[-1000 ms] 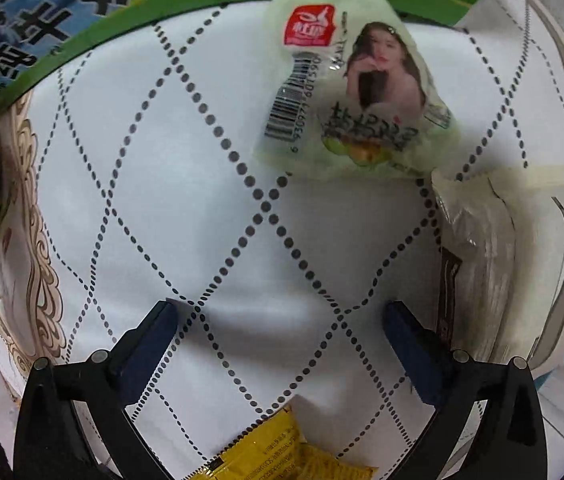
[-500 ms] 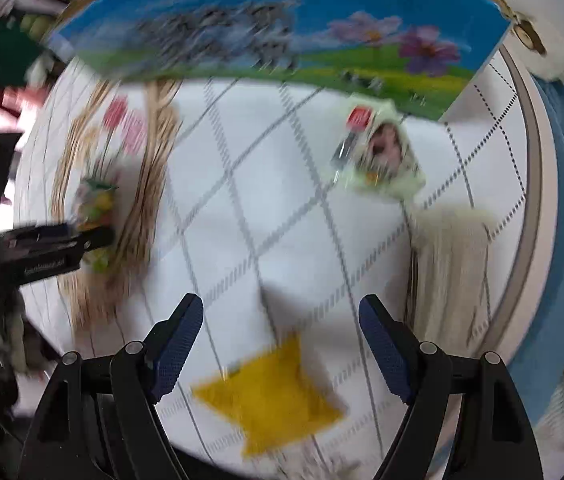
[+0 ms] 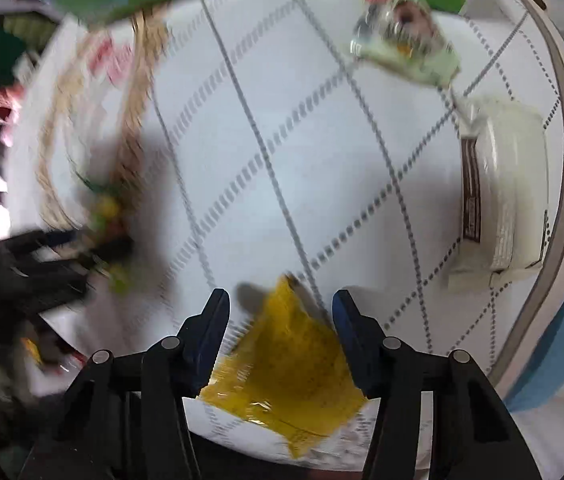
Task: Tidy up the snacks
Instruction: 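Lift both bags into the box and release them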
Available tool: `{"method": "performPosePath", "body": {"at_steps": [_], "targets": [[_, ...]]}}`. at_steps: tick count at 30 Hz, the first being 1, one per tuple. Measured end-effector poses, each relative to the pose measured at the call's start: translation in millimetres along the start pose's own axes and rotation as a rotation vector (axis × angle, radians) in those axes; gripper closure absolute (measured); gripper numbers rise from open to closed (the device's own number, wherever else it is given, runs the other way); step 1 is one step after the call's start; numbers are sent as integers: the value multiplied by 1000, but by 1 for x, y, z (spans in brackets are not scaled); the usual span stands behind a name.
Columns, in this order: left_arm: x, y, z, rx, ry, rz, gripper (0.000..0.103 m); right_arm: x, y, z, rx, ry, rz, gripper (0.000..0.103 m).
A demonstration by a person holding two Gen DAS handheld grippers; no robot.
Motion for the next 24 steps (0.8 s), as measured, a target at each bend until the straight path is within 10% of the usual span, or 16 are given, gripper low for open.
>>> {"method": "performPosePath", "body": {"at_steps": [11,19,24], "targets": [[10,-6,-14,23,7,-25,29,-39,19,18,-272,60,571,31],[13,-9,-3,5,12,-2,29,20,-12,24,-43,36,0,39],[15,5,4,3,17,6,29,38,-15,43,51,33,-66,36]]}}
Point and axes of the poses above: each gripper's, at about its wrist camera, not at the fingertips, and z roughly against the way its jaws point, y to its left, x to its top, the point moved 9 cm from there along -z, roughly the way its jaws point, and after that the axes turned 8 degrees about -x, right-handed, at the moved point
